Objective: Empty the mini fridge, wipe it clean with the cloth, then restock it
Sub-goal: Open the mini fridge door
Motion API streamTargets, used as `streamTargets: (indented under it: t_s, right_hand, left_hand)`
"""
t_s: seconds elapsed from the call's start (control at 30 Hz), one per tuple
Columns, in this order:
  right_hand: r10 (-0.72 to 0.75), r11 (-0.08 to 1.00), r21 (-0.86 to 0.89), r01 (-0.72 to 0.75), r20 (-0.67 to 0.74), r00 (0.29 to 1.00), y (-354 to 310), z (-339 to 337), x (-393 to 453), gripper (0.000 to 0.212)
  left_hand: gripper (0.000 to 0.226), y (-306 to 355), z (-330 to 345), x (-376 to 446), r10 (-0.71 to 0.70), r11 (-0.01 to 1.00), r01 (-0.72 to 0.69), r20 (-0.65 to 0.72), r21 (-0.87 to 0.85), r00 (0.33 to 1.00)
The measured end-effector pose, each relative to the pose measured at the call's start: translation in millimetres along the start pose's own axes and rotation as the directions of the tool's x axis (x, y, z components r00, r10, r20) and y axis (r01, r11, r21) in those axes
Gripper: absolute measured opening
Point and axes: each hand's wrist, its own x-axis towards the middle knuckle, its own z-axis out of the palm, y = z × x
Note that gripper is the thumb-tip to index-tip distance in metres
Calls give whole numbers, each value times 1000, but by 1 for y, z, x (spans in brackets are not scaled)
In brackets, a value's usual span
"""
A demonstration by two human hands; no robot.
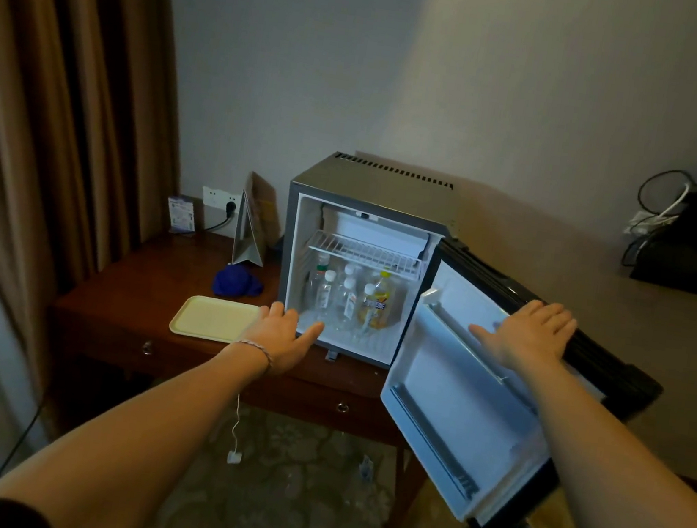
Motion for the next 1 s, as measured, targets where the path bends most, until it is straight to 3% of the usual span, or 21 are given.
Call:
streamTargets:
  t_s: [0.37, 0.67, 0.73, 0.83, 0.9, 0.97, 1.0]
  right_hand:
    - [218, 957, 179, -228, 73, 973, 11, -12, 47, 128]
    - [382, 888, 259, -381, 51, 923, -23, -5, 73, 137]
    - [307, 921, 262, -287, -37, 951, -39, -2, 75, 128]
    - [40, 977, 211, 10, -232, 972, -89, 3, 74, 103]
    - [-220, 946, 165, 279, -304, 927, -131, 5, 71, 90]
    - [-456, 865, 96, 492, -257, 852, -168, 17, 74, 76]
    - [-508, 842, 83, 532, -206, 836, -183, 27, 78, 71]
  left_hand:
    - [98, -38, -29, 99, 150, 987, -151, 22, 47, 988]
    - [102, -65, -36, 177, 243, 968, -246, 64, 45, 968]
    - [102, -61, -34, 193, 275, 960, -277, 58, 43, 960]
    - [99, -49, -29, 213, 315, 948, -317, 55, 33, 948]
    - [97, -42, -23, 224, 341, 939, -343, 76, 25, 937]
    - [94, -36, -16, 235, 353, 934, -356, 90, 30, 931]
    - [92, -35, -11, 241, 351, 935, -355, 97, 28, 932]
